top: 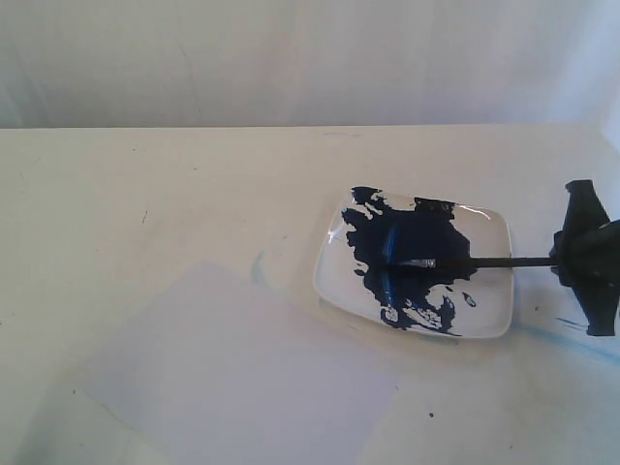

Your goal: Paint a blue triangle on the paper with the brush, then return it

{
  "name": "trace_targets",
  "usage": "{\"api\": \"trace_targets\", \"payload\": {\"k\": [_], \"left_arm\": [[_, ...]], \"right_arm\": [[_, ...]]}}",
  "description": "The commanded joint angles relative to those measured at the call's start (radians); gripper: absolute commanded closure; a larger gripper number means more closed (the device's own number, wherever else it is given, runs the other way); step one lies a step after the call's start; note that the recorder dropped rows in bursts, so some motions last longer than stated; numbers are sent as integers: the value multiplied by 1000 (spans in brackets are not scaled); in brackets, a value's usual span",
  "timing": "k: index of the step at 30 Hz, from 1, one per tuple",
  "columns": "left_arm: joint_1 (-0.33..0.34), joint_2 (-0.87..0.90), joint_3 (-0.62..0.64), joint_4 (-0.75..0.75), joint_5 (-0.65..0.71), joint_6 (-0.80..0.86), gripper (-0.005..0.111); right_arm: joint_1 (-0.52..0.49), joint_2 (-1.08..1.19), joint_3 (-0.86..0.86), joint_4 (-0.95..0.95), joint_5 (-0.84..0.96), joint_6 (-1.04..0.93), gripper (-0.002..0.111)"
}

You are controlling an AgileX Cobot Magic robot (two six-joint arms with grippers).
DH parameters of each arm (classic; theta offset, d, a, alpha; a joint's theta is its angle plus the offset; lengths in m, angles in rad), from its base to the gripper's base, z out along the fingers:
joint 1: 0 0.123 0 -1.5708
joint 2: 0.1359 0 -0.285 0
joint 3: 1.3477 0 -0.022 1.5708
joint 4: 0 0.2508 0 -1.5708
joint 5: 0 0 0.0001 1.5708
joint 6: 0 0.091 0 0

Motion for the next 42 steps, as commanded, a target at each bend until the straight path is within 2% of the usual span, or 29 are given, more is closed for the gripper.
{"api": "trace_targets", "payload": {"k": [1, 5, 21, 30, 42], "left_arm": [[3, -4, 4, -4, -2, -2, 107], [3, -4, 4, -4, -2, -2, 107], [3, -4, 4, -4, -2, -2, 107], [3, -4, 4, -4, -2, -2, 107], [3, -4, 4, -4, -2, -2, 107]], "right_arm": [[3, 6, 0, -11, -12, 0, 102], [3, 6, 0, -11, -19, 0, 108], [5, -13, 0, -18, -79, 0, 108], [5, -90, 0, -92, -129, 0, 108], [5, -200, 0, -308, -265, -49, 108]]}}
